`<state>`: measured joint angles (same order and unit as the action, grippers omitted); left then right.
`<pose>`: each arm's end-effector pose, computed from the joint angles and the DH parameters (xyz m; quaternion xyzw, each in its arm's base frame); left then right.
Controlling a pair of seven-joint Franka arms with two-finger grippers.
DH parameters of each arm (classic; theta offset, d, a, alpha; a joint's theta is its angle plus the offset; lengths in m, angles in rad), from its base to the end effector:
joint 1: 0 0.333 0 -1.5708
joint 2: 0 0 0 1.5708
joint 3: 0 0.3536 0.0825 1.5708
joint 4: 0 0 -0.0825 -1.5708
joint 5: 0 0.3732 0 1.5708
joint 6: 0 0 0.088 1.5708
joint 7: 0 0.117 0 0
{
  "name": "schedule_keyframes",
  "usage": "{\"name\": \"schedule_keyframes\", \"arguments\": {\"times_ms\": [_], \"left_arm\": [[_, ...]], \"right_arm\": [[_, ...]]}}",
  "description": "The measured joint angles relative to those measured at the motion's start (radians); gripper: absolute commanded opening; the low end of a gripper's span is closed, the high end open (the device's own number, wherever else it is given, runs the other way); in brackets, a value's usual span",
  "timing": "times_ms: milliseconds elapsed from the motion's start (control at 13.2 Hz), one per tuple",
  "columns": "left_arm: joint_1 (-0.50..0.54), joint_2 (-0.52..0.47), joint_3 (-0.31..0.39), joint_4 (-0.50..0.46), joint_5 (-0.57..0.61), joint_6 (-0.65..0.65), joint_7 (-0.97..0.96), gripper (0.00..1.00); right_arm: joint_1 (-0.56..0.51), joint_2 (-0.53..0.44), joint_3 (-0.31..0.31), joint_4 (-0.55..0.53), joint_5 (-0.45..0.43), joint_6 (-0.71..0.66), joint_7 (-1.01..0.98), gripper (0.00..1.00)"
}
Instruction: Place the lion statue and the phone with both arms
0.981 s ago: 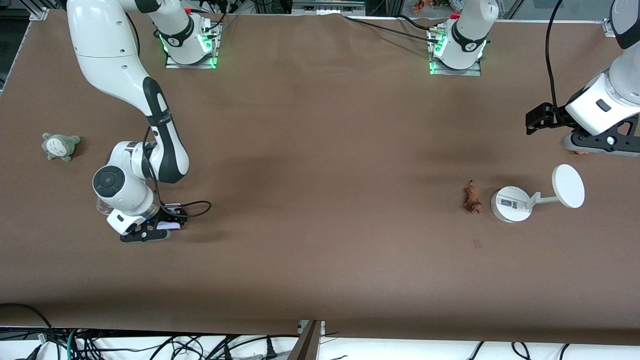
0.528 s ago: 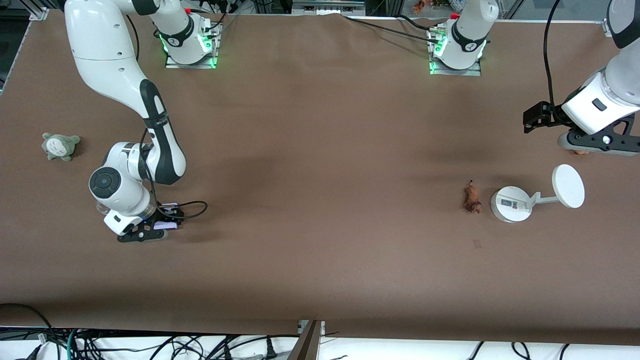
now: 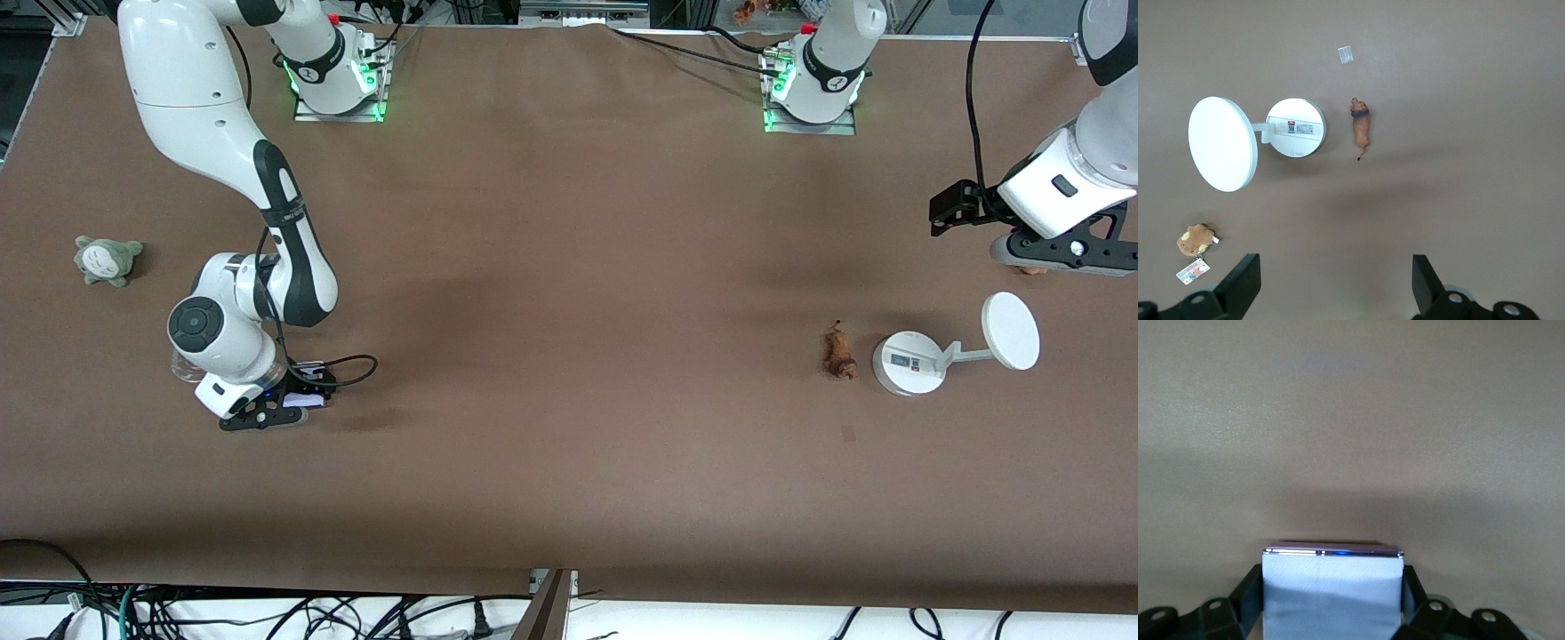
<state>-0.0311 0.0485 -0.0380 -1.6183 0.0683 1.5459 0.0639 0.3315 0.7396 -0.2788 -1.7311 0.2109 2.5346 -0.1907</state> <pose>0.5515 -0.0295 0.6021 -0.9953 0.0675 0.0603 0.0334 0.6918 0.0596 0.2024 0.9954 0.0768 0.0481 0.0309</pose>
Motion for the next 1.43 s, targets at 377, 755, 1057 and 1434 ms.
{"name": "schedule_keyframes", "arguments": {"times_ms": [377,755,1057,1434], "left_arm": [[0.0,0.0,-0.001,0.0,0.0,0.0,0.0,1.0],[0.0,-0.001,-0.001,0.0,0.0,-0.001,0.0,1.0],[0.0,-0.001,-0.002,0.0,0.0,-0.008,0.0,1.0],[0.005,-0.001,0.001,0.001,0.0,-0.012,-0.001,1.0]], "right_arm": [[-0.016,-0.002,0.008,0.004,0.001,-0.002,-0.018,1.0],[-0.014,-0.119,0.026,0.091,0.032,-0.283,-0.014,1.0],[-0.014,-0.227,0.026,0.305,0.053,-0.721,0.089,1.0],[-0.018,-0.247,-0.034,0.566,0.053,-1.147,0.169,1.0]]}}
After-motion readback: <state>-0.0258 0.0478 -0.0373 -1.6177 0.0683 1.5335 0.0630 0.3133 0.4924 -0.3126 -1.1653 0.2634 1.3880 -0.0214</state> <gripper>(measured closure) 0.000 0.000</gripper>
